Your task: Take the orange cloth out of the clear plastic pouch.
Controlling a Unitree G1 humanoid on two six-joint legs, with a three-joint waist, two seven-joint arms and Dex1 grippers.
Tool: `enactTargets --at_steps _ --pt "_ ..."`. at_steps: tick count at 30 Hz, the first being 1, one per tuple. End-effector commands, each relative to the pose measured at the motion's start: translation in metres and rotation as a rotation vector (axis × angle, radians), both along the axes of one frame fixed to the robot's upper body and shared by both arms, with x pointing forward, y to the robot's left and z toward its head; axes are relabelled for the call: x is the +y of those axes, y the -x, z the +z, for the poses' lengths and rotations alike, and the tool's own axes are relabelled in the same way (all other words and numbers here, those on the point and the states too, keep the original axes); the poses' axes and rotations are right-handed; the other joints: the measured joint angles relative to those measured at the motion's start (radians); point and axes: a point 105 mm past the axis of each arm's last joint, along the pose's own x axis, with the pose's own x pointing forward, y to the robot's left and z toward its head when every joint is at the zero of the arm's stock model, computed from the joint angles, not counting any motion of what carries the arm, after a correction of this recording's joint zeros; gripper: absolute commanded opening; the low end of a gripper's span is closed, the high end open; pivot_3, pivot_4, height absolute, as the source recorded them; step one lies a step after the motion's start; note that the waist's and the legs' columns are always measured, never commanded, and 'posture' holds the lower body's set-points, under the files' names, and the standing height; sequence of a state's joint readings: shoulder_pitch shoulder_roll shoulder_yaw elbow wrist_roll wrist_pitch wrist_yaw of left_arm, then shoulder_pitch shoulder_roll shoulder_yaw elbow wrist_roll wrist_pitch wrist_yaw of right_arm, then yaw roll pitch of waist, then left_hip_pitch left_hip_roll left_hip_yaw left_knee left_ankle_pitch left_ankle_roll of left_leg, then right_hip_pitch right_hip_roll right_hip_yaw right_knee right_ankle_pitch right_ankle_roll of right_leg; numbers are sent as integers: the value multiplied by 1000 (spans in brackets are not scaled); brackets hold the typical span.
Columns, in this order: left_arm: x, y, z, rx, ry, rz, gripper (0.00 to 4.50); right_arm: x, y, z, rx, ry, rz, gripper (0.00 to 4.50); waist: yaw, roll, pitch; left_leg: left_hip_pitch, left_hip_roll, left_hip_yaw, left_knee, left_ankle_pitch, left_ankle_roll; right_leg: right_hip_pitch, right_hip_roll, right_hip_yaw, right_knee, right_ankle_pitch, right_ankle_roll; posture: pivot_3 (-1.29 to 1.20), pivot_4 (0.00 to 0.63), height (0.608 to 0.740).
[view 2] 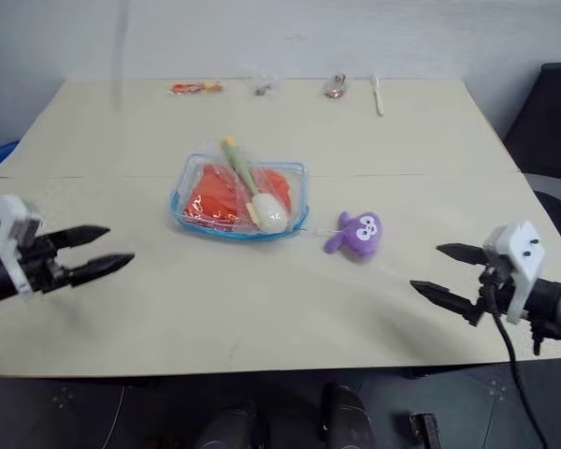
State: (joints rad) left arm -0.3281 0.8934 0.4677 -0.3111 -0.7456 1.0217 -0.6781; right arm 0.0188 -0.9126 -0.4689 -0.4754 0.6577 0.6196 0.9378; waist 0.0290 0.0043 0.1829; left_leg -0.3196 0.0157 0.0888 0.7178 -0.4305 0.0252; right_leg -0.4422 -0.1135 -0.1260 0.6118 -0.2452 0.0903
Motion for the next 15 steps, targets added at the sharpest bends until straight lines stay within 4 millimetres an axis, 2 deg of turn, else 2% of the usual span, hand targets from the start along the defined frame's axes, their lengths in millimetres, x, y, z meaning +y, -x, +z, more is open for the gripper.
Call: enactTargets --at_steps 1,7,10,15 --pt "-26 -19 2 130 64 86 4367 33 8 14 -65 -7 87 4500 2 0 0 0 -1 0 0 0 0 0 0 0 0 0 0 0 150 740" --pt "-67 -65 12 282 98 205 4367 61 11 28 -133 1 148 4500 -5 -4 -1 0 -5 1 0 0 0 1 4 -1 -2 0 1 0 150 740" --pt "-79 -85 14 344 128 262 4367 68 9 32 -160 12 168 4500 -6 -4 -1 0 -4 3 -1 1 -2 1 5 -1 -3 0 1 0 150 740" --pt "-105 -106 16 463 148 287 4367 77 4 33 -177 12 190 4500 -5 -5 0 -2 -4 5 -1 2 -4 1 6 -3 -3 0 1 0 150 740"
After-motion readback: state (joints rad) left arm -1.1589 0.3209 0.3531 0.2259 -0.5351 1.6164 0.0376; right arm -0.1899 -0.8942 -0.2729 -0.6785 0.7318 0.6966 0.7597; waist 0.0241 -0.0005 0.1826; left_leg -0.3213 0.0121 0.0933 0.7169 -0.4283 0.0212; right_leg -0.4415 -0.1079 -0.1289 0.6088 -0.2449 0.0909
